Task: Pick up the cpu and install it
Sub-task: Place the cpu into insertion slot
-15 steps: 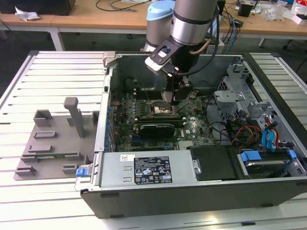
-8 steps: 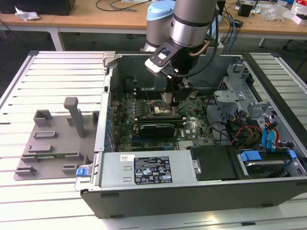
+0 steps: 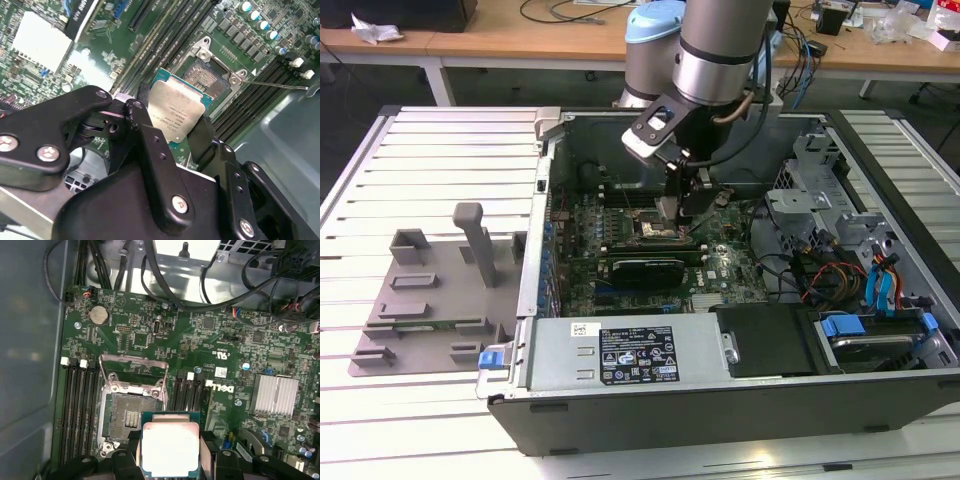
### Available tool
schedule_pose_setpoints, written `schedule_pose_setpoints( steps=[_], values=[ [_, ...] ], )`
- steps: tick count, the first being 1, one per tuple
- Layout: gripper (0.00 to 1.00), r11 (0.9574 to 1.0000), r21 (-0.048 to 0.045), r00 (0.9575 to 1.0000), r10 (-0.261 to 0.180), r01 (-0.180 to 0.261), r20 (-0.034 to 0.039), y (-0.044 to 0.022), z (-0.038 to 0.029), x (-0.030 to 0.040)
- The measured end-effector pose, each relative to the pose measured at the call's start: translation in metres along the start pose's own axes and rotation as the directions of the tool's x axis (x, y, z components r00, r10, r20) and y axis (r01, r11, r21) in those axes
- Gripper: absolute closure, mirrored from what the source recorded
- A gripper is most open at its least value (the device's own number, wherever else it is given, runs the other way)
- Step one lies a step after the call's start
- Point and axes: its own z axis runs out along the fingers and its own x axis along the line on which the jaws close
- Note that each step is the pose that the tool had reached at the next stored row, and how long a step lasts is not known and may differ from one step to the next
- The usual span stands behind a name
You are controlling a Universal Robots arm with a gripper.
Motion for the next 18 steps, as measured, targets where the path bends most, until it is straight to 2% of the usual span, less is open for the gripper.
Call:
schedule_pose_setpoints(
  steps=[2,4,18],
  values=[
    [0.45,1.0,0.0,1.0,0.0,0.0,-0.0001,-0.0011,0.0023,0.0058],
    [0.45,1.0,0.0,1.0,0.001,-0.001,-0.0001,-0.0023,0.0046,0.0078],
    [0.45,1.0,0.0,1.0,0.002,-0.002,-0.0002,-0.0018,0.0194,0.0084]
  ],
)
